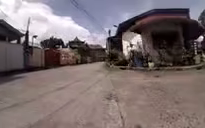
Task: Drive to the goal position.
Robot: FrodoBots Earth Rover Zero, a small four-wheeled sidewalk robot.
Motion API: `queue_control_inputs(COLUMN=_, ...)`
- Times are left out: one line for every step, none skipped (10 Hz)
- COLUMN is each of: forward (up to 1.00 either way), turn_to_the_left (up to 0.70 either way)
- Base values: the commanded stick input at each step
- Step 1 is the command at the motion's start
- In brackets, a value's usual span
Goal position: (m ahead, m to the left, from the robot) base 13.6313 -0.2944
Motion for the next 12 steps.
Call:
queue_control_inputs(forward=0.7, turn_to_the_left=0.0)
queue_control_inputs(forward=0.7, turn_to_the_left=0.0)
queue_control_inputs(forward=0.7, turn_to_the_left=0.0)
queue_control_inputs(forward=0.7, turn_to_the_left=0.0)
queue_control_inputs(forward=0.7, turn_to_the_left=0.0)
queue_control_inputs(forward=0.7, turn_to_the_left=0.0)
queue_control_inputs(forward=0.7, turn_to_the_left=0.0)
queue_control_inputs(forward=0.7, turn_to_the_left=0.0)
queue_control_inputs(forward=0.7, turn_to_the_left=0.0)
queue_control_inputs(forward=0.7, turn_to_the_left=0.0)
queue_control_inputs(forward=0.7, turn_to_the_left=0.0)
queue_control_inputs(forward=0.7, turn_to_the_left=0.0)
